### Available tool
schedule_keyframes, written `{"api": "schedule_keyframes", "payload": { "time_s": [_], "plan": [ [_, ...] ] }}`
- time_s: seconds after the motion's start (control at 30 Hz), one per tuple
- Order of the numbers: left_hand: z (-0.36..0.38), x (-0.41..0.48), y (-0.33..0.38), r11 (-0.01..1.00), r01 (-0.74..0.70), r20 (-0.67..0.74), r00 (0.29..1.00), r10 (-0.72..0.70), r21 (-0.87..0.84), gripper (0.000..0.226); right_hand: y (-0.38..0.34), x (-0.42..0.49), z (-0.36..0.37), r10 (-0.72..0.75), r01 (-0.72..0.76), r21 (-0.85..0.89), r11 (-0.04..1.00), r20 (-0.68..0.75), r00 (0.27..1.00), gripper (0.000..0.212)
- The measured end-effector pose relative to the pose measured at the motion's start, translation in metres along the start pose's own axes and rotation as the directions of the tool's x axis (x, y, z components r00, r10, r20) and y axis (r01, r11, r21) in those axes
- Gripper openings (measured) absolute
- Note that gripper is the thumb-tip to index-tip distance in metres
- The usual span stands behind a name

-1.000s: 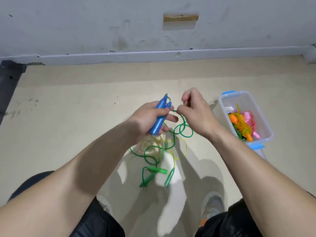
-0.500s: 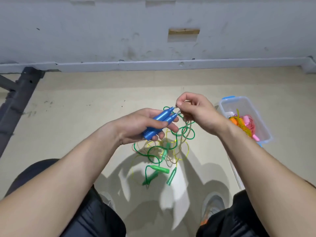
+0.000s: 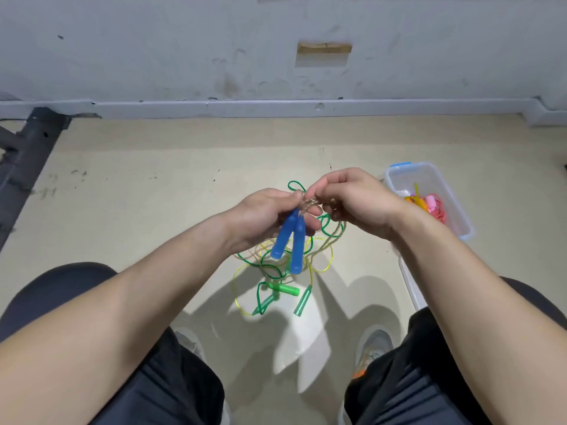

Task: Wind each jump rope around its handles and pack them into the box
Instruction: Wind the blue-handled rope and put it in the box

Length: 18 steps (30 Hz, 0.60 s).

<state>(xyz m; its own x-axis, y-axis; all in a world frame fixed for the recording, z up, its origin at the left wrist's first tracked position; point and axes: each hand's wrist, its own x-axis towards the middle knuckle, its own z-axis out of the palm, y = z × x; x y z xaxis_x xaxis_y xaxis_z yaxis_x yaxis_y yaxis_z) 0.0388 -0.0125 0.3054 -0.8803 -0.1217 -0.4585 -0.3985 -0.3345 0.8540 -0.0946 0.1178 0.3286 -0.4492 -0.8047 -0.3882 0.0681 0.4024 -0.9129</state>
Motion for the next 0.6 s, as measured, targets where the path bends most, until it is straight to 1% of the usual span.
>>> {"api": "schedule_keyframes", "payload": {
  "time_s": [0.07, 0.17, 0.27, 0.33, 0.4, 0.5, 0.6],
  "plan": [
    [0.001, -0.001, -0.002, 1.000, -0.009, 0.029, 1.000, 0.009, -0.017, 0.032, 0.003, -0.001, -0.003, -0.008, 0.007, -0.038, 0.999, -0.013, 1.000, 0.022],
    [0.001, 0.002, -0.003, 1.000, 0.011, -0.006, 1.000, -0.011, -0.015, 0.027, 0.007, 0.000, -0.006, -0.028, 0.028, -0.015, 1.000, -0.064, 0.998, 0.018],
    [0.001, 0.004, -0.004, 0.998, 0.066, 0.023, 0.998, -0.066, -0.009, 0.026, 0.009, 0.003, -0.011, -0.108, 0.095, -0.100, 0.990, -0.123, 0.987, 0.021],
    [0.001, 0.004, -0.004, 0.996, 0.095, 0.044, 0.995, -0.095, 0.003, 0.028, 0.009, 0.005, -0.013, -0.152, 0.131, -0.180, 0.975, -0.105, 0.983, 0.023],
    [0.003, 0.005, -0.003, 0.993, 0.121, 0.055, 0.991, -0.121, 0.007, 0.029, 0.009, 0.006, -0.015, -0.181, 0.162, -0.248, 0.955, -0.056, 0.982, 0.026],
    [0.006, 0.005, -0.001, 0.978, 0.205, 0.058, 0.977, -0.203, -0.027, 0.033, 0.008, 0.009, -0.013, -0.197, 0.188, -0.337, 0.923, 0.007, 0.980, 0.028],
    [0.007, 0.005, -0.001, 0.966, 0.255, 0.075, 0.965, -0.252, -0.032, 0.038, 0.009, 0.011, -0.010, -0.217, 0.204, -0.415, 0.887, 0.014, 0.976, 0.029]
  ]
}}
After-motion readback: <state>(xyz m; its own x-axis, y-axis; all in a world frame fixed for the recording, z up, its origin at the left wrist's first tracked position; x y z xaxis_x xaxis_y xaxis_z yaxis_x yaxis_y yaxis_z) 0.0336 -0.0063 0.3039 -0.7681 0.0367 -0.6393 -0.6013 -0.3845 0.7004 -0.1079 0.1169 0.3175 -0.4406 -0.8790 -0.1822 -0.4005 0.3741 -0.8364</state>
